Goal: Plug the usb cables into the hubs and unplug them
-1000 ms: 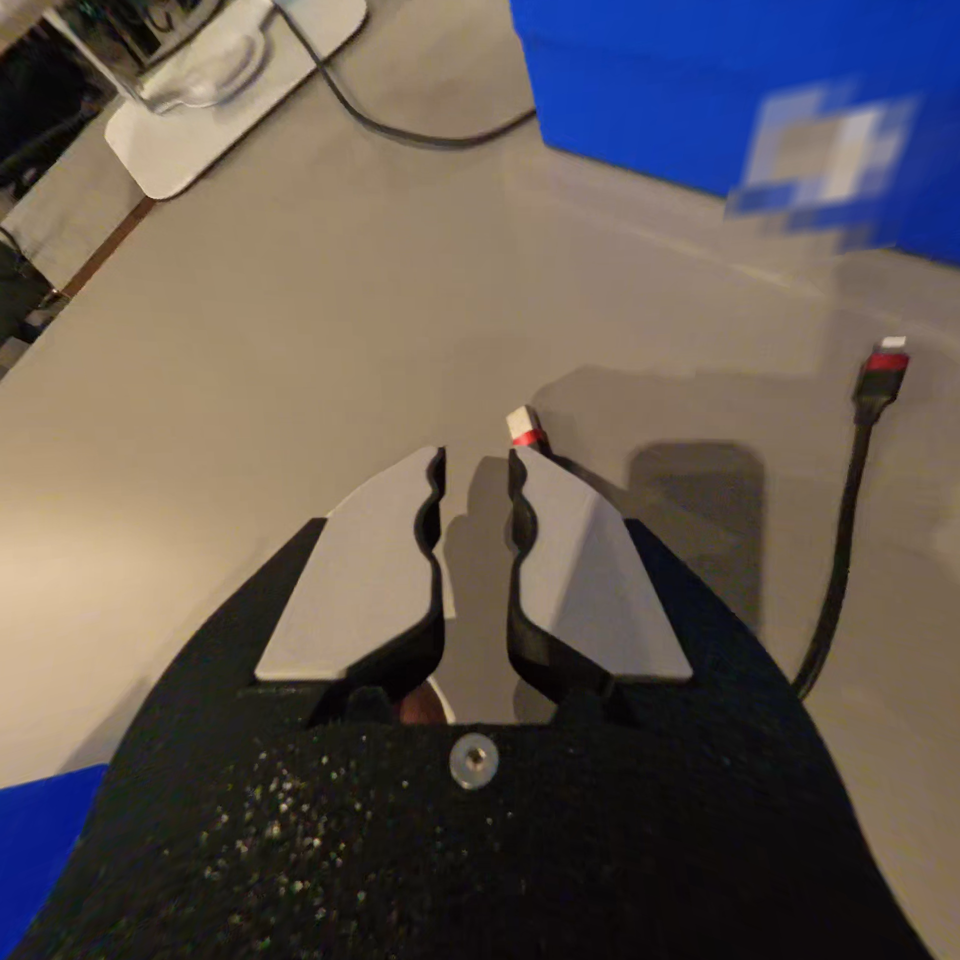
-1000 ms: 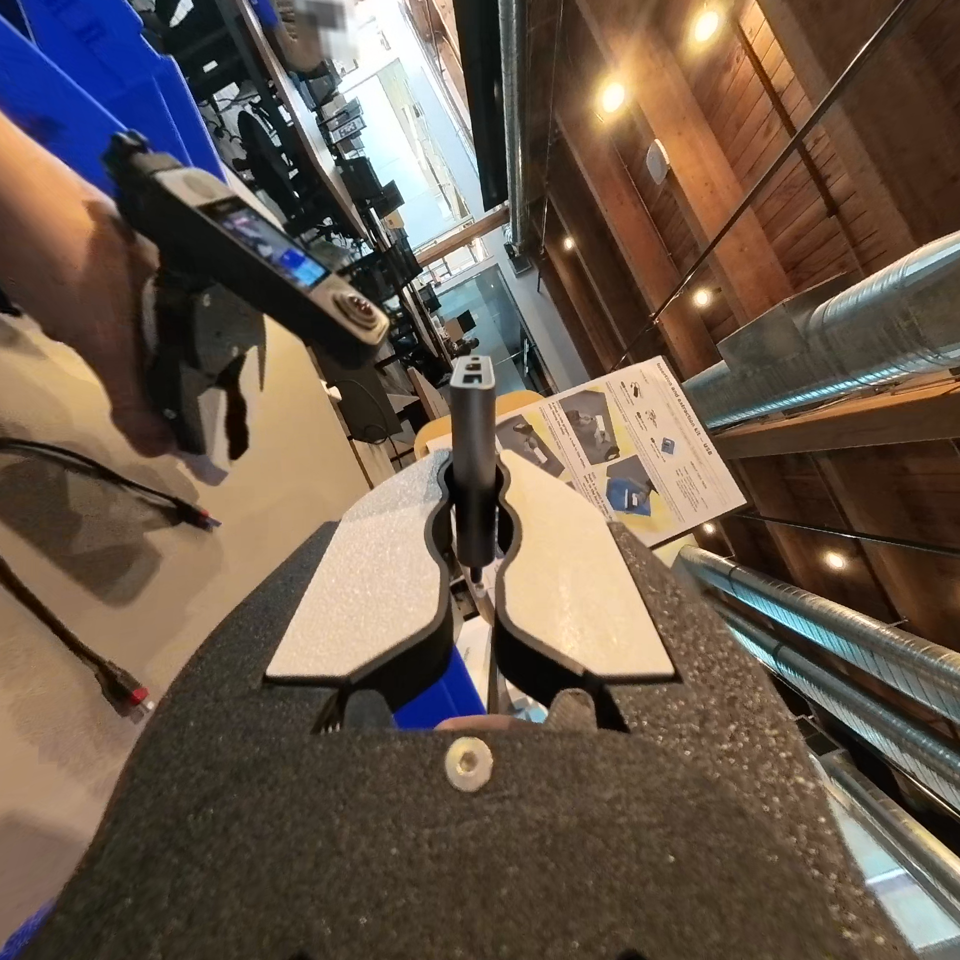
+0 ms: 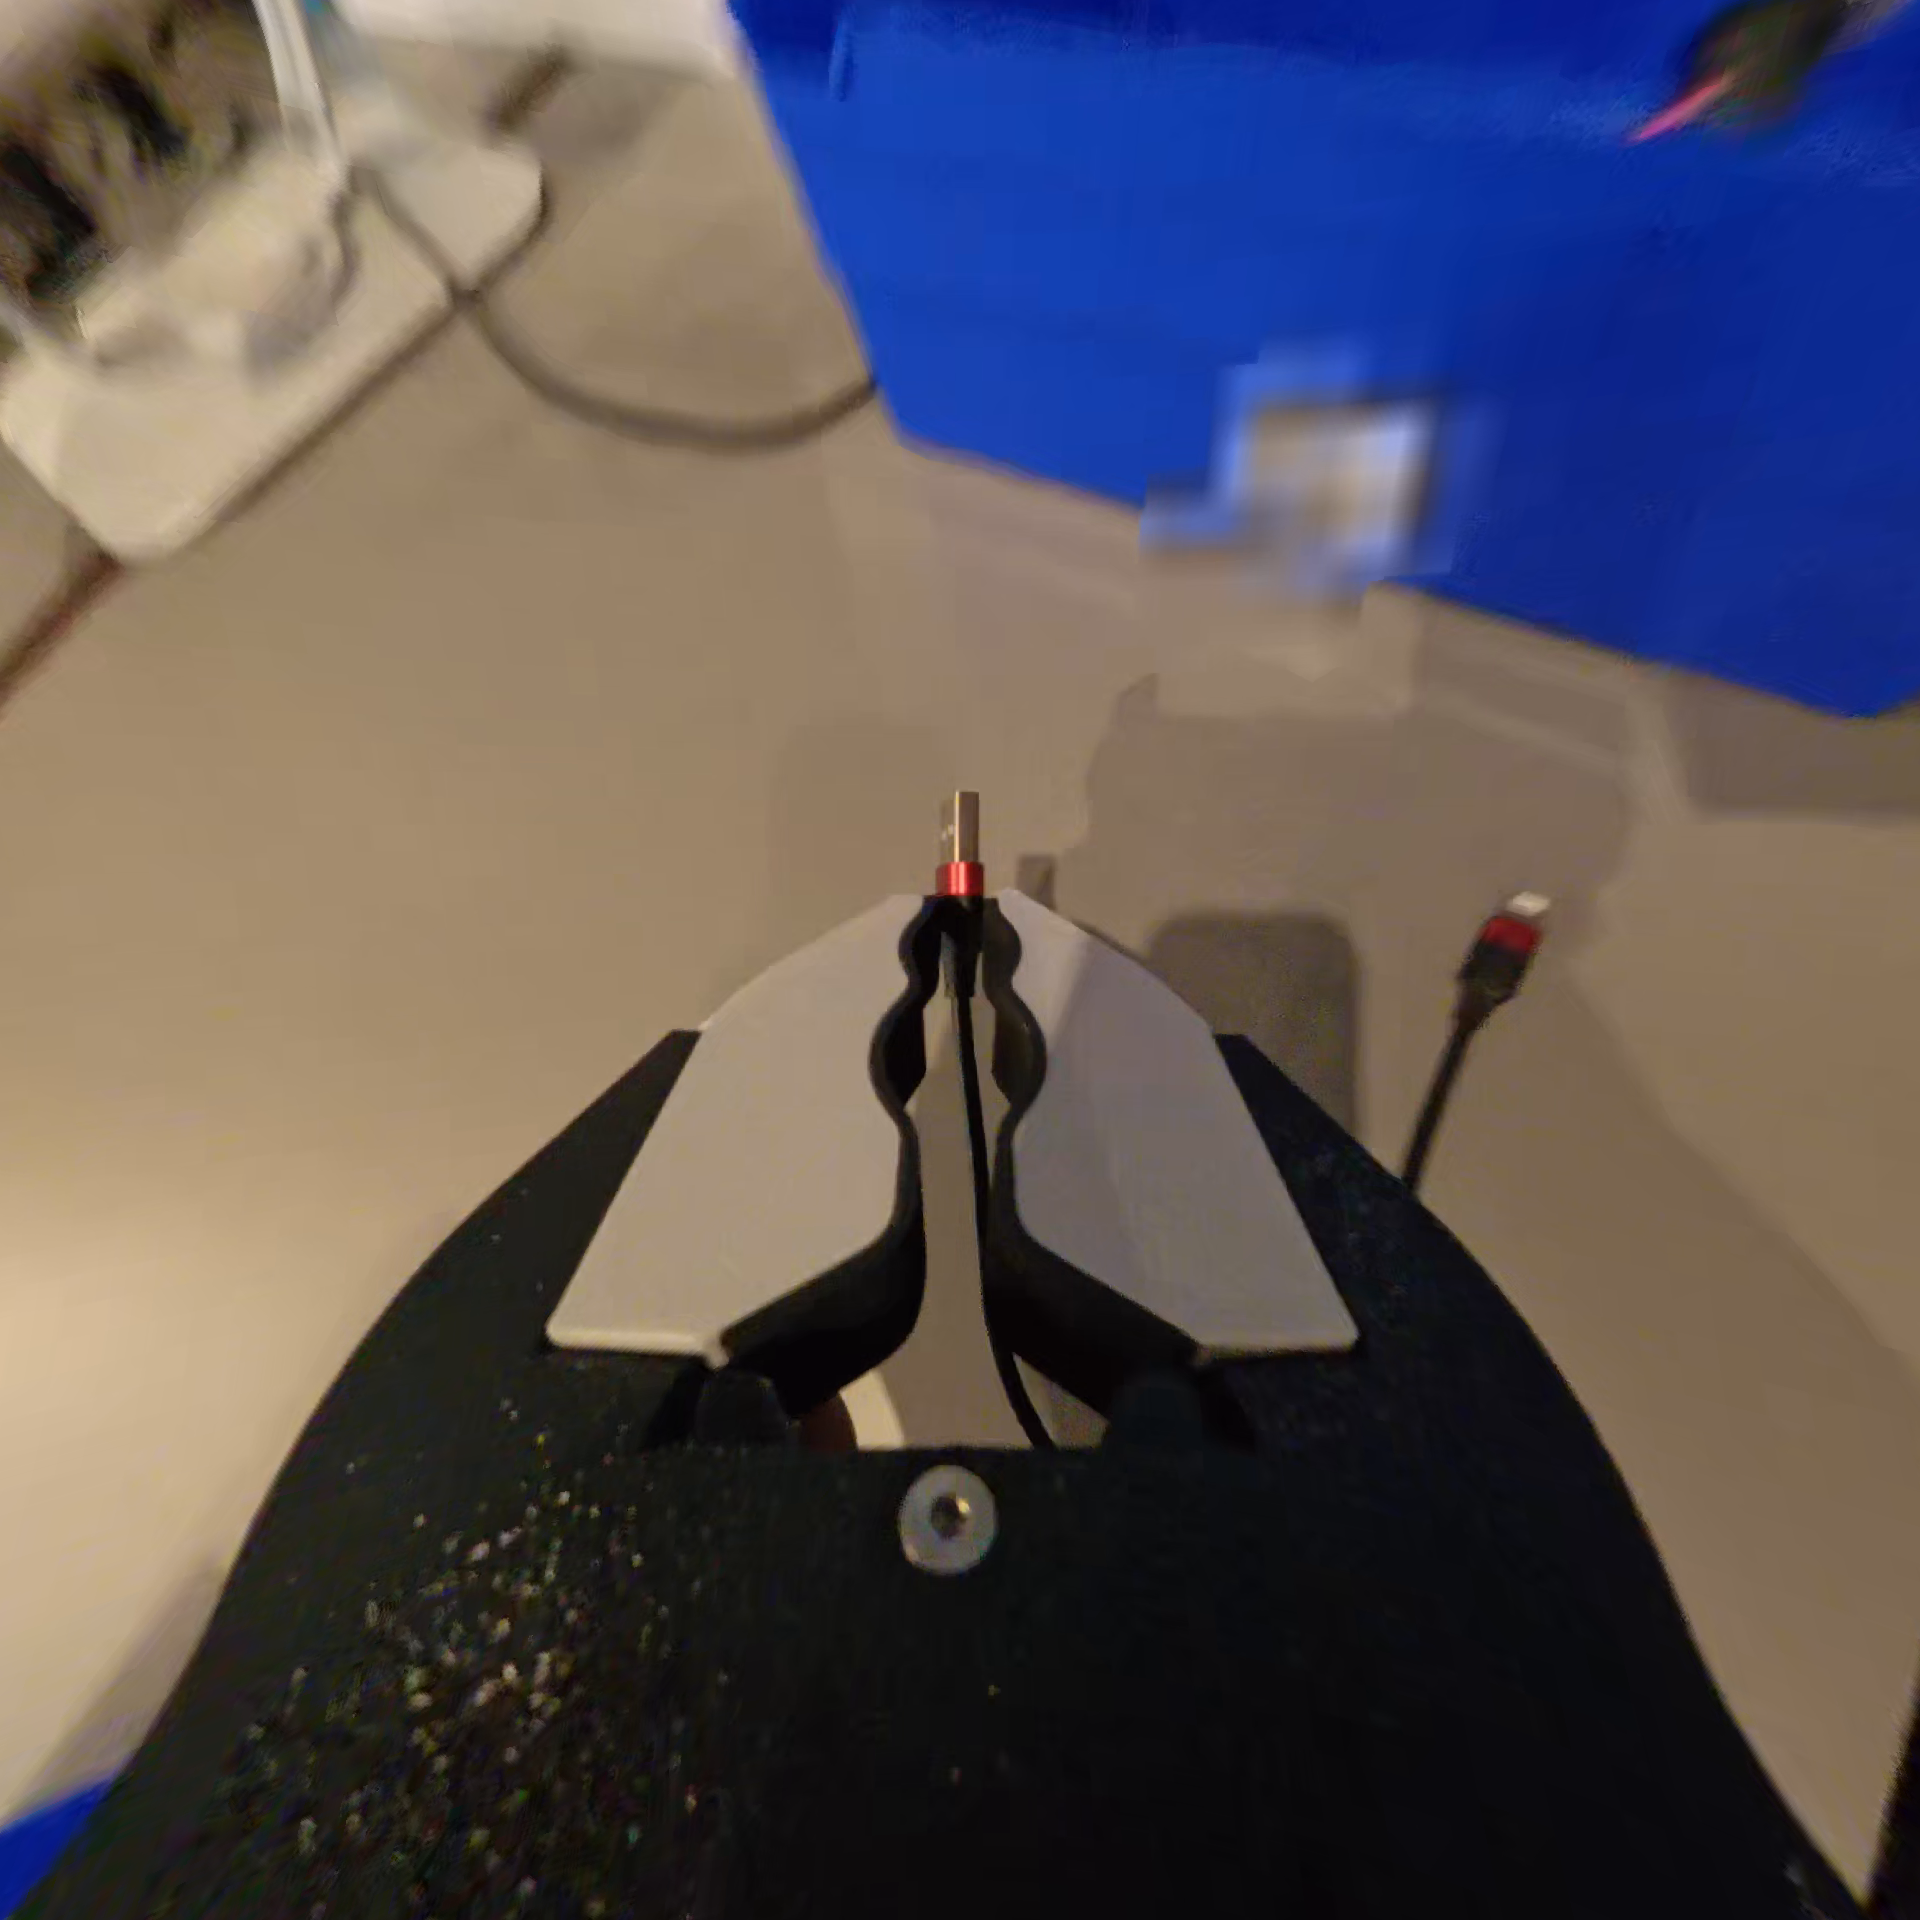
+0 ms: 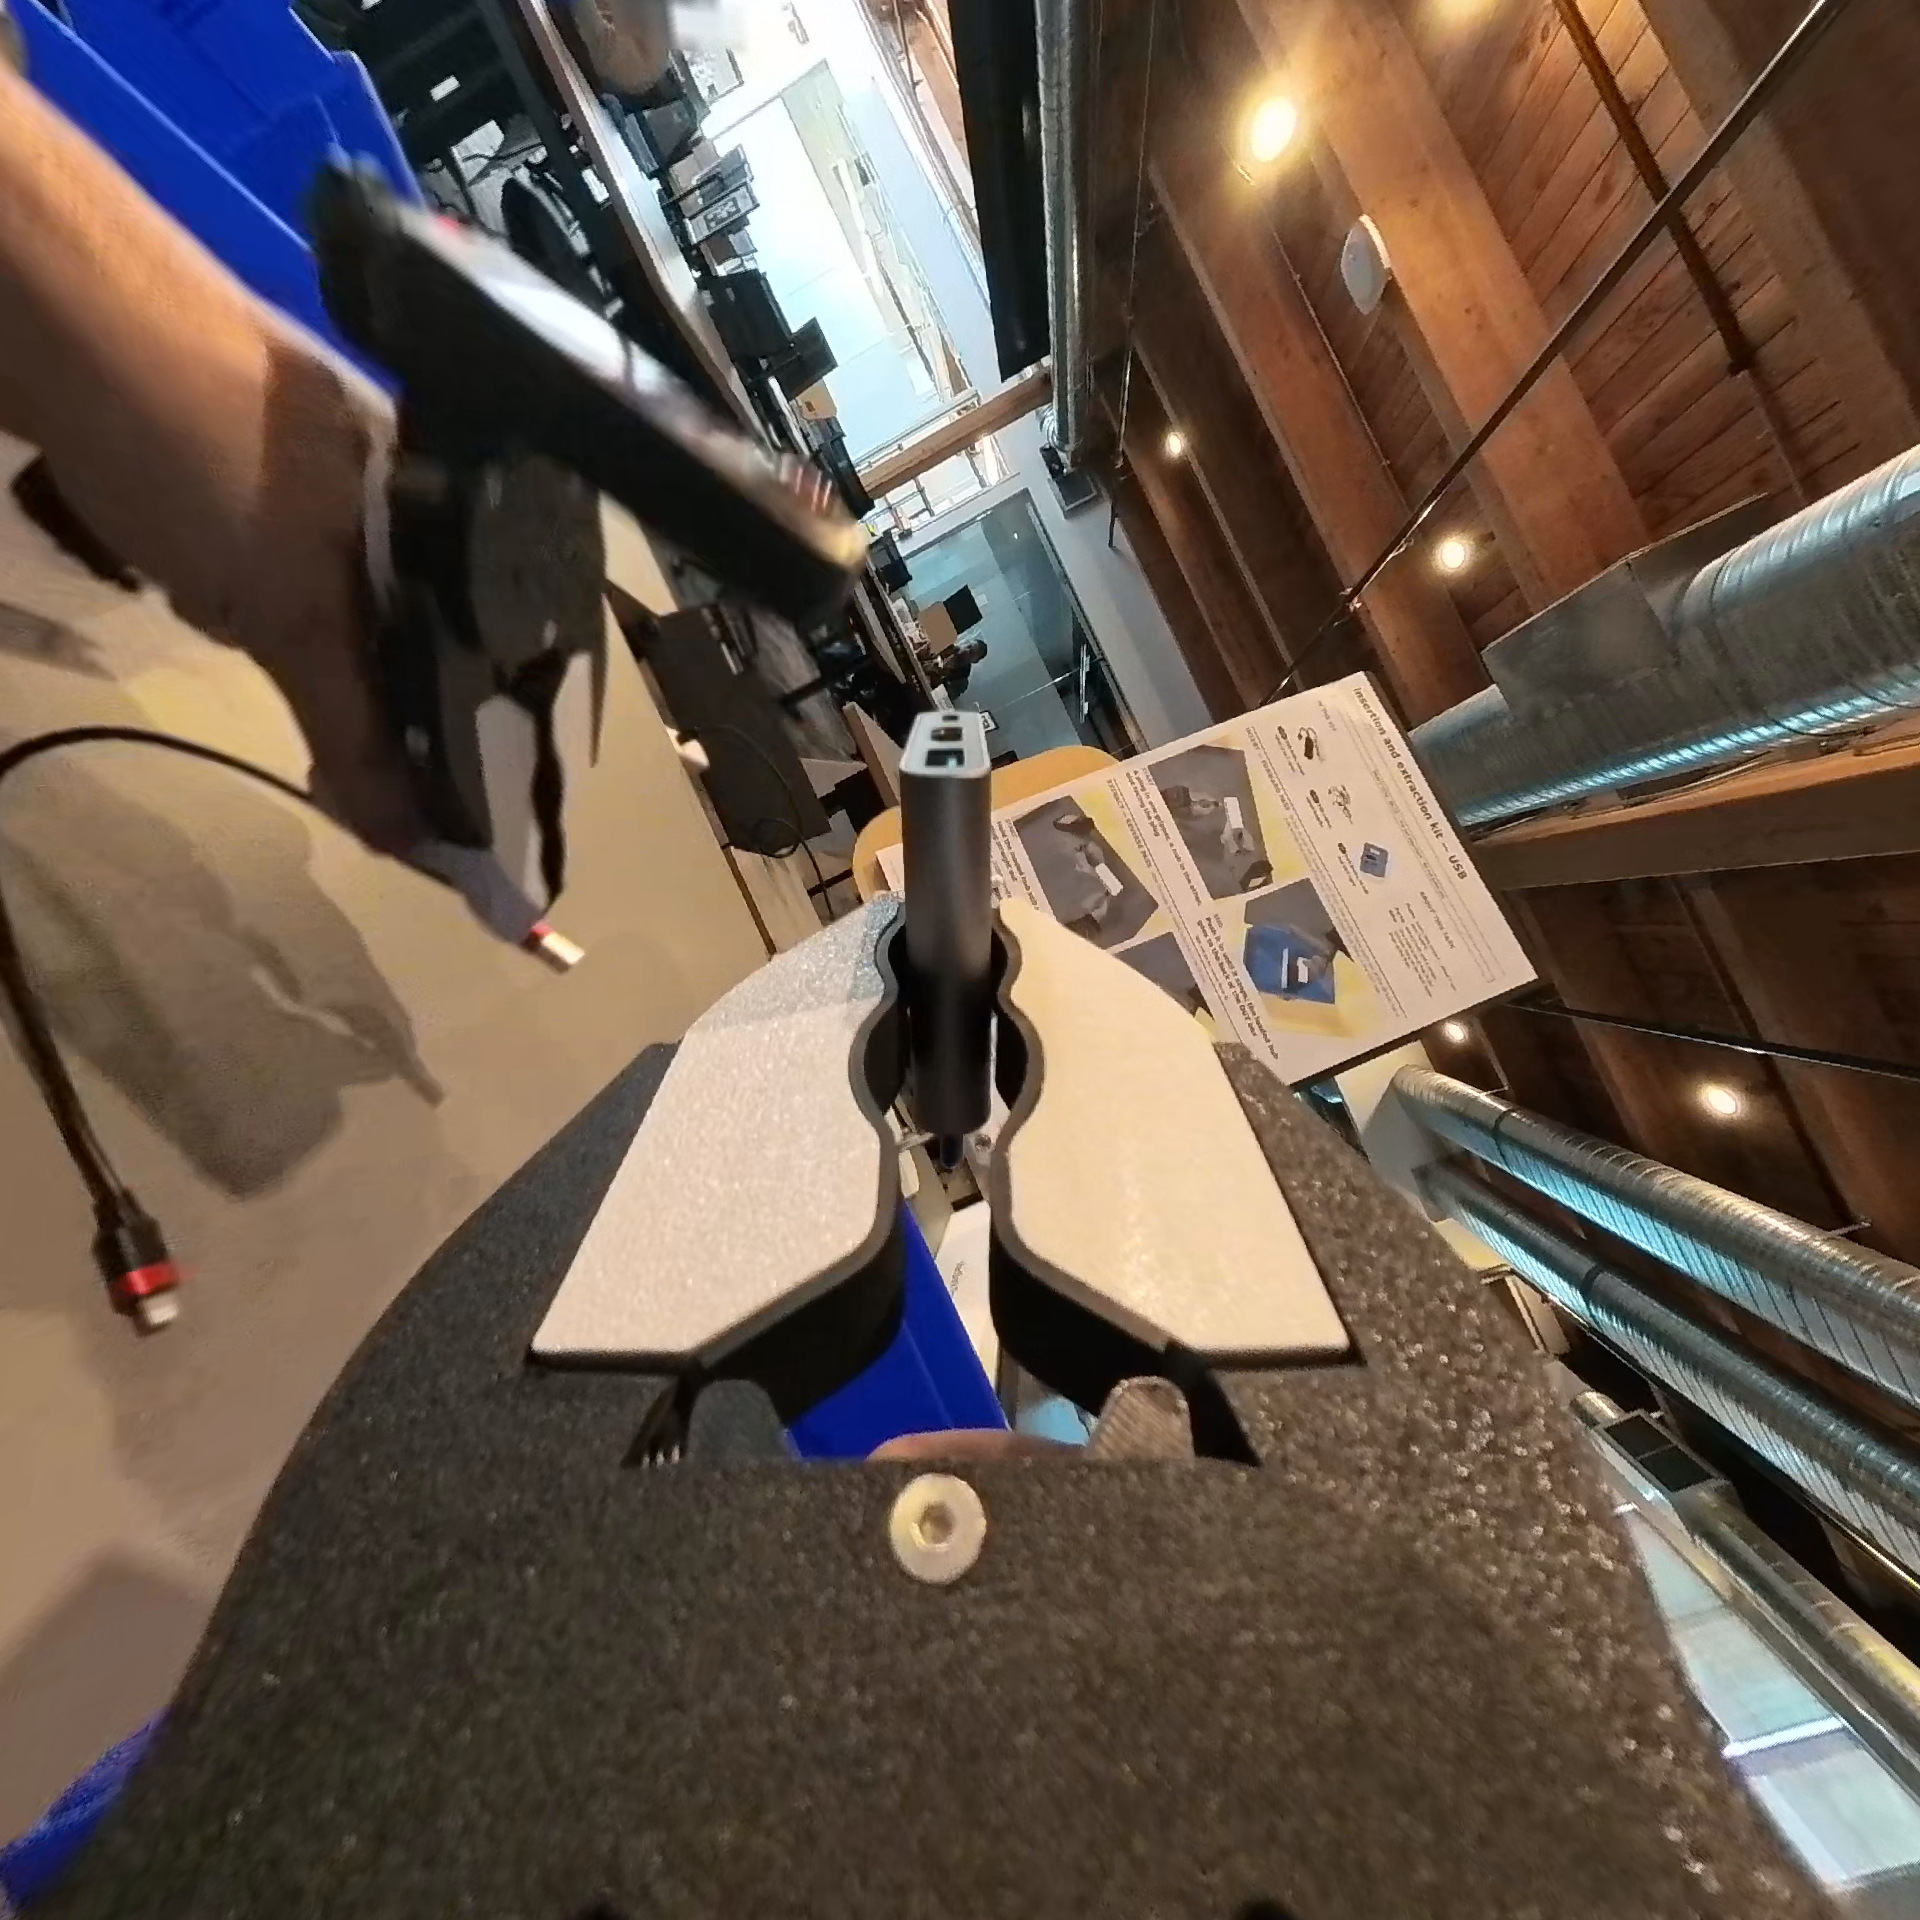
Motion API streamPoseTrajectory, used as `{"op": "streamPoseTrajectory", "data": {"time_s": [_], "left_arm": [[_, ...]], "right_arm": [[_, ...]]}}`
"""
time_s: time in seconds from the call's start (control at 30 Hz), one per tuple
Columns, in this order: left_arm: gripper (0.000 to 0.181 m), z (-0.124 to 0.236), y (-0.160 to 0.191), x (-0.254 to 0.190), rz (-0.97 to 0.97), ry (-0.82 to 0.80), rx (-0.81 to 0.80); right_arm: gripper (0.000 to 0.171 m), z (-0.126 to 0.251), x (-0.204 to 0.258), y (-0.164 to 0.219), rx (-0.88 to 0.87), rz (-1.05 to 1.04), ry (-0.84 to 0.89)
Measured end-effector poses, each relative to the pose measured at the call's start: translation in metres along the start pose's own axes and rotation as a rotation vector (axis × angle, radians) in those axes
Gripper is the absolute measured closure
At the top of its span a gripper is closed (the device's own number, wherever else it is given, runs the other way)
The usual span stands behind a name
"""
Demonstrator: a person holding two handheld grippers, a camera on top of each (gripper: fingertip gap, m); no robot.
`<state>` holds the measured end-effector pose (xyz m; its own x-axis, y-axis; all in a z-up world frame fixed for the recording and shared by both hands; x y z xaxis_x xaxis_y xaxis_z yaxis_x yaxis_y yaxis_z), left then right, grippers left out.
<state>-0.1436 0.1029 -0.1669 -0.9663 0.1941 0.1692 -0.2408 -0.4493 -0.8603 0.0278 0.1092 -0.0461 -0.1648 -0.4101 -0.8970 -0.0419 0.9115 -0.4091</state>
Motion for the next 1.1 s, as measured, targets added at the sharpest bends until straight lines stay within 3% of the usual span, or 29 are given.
{"op": "streamPoseTrajectory", "data": {"time_s": [0.17, 0.3, 0.57, 0.9, 1.0, 1.1], "left_arm": [[0.175, 0.079, -0.058, -0.02, -0.317, 0.209, -0.481], [0.175, 0.13, -0.074, -0.035, -0.43, 0.258, -0.639], [0.175, 0.16, -0.082, -0.055, -0.561, 0.236, -0.632], [0.174, 0.154, -0.091, -0.072, -0.649, 0.162, -0.466], [0.175, 0.146, -0.09, -0.078, -0.579, 0.21, -0.392], [0.174, 0.141, -0.092, -0.079, -0.368, 0.318, -0.354]], "right_arm": [[0.16, -0.001, -0.002, 0.001, 0.015, 0.009, -0.001], [0.16, -0.002, -0.002, -0.001, 0.017, 0.008, -0.005], [0.16, -0.008, 0.002, -0.01, 0.019, 0.02, -0.031], [0.16, -0.013, 0.008, -0.012, 0.038, 0.036, -0.054], [0.16, -0.014, 0.01, -0.011, 0.043, 0.053, -0.057], [0.16, -0.015, 0.011, -0.009, 0.048, 0.097, -0.047]]}}
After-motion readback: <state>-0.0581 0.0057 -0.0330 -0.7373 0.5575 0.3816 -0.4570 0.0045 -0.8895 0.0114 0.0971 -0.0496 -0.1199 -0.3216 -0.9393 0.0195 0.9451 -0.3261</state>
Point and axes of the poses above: each gripper's, where its closed fingertips meet, z back along the fingers, y out of its underside, x = y × z across the jaws, the point moved 5 cm from there along z, back along the fingers, and after that the axes turned 8 degrees about -x, right-handed, at the moved point
